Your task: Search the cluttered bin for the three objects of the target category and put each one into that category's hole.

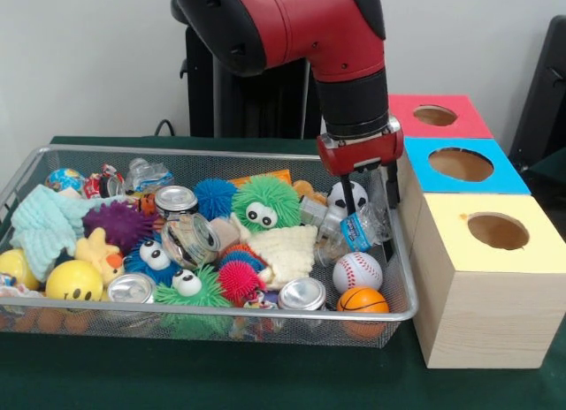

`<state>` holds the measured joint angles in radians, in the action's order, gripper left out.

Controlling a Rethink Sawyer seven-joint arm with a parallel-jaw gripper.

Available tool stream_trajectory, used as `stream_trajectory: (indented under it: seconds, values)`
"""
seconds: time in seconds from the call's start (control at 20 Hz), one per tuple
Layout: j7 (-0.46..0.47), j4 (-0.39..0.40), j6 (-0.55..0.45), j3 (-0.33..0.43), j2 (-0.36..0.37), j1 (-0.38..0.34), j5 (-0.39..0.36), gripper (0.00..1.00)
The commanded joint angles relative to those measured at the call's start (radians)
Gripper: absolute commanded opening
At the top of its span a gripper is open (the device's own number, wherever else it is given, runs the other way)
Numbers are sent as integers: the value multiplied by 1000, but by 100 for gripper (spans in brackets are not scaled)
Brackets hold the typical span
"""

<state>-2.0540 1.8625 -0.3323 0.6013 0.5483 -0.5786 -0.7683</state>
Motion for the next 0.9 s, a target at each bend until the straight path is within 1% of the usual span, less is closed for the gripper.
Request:
stream_trajectory:
  seconds: [0.05, 0.35, 0.6, 0.75, 0.9]
  values:
    - [268, -51, -120, 80, -52, -45, -55, 100]
    - [259, -65, -139, 89, -58, -43, -62, 100]
    - [248, -55, -132, 86, -61, -42, -70, 100]
    - [253, -46, -125, 92, -62, -52, -72, 100]
    - [293, -46, -159, 119, -68, -78, -52, 100]
